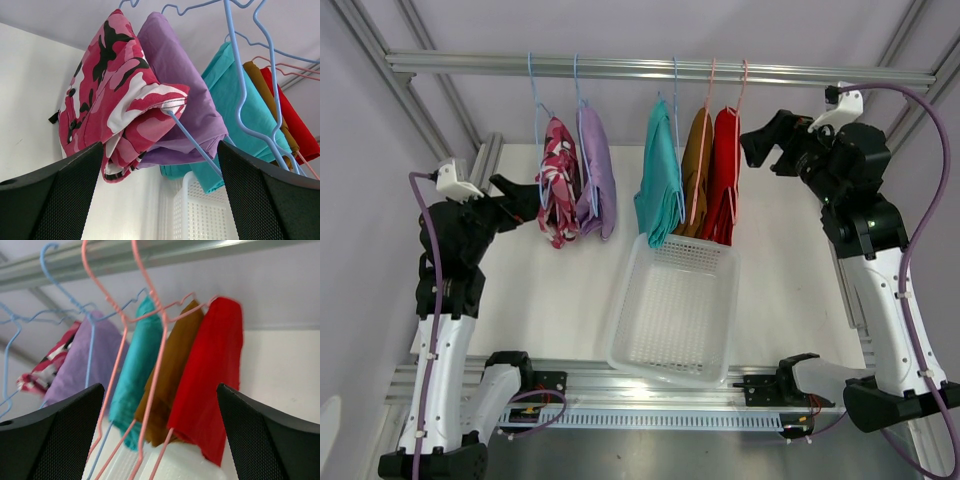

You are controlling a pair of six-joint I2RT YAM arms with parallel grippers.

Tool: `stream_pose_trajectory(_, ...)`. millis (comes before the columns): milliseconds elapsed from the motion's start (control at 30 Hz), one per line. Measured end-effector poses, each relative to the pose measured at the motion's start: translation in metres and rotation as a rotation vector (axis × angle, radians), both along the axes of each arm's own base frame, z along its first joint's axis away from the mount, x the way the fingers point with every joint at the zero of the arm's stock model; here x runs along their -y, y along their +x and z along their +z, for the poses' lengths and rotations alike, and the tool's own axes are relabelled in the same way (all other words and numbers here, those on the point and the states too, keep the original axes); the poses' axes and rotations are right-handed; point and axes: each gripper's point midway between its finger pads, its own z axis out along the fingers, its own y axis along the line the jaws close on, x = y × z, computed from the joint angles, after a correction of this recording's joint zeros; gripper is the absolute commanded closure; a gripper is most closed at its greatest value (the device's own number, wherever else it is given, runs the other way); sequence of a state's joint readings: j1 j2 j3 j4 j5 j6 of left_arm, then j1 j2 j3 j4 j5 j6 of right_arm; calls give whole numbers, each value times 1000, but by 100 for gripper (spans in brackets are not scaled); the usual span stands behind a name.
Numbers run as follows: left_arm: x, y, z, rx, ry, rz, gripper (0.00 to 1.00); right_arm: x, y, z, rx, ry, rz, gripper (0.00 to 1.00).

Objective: Remove the trousers from the hanger
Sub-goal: Pick up the hanger from the clothesline.

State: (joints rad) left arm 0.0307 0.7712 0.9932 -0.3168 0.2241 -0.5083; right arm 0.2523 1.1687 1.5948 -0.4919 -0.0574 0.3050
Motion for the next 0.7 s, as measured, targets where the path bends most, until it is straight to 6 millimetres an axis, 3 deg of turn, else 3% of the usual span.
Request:
stream_pose_trajectory(133,0,-4,5,17,1,0,1,-14,-11,-7,-54,18,101,1)
stream_pose_trajectory(267,0,-10,10,39,2,2,0,-19,-14,6,-51,40,156,1)
stream_pose_trajectory(400,0,-11,11,45,2,4,1,-27,-15,3,-73,66,206,0)
stream_pose_trajectory(700,-1,-11,8,40,3,8,1,-32,-2,-35,-166,73,232,0)
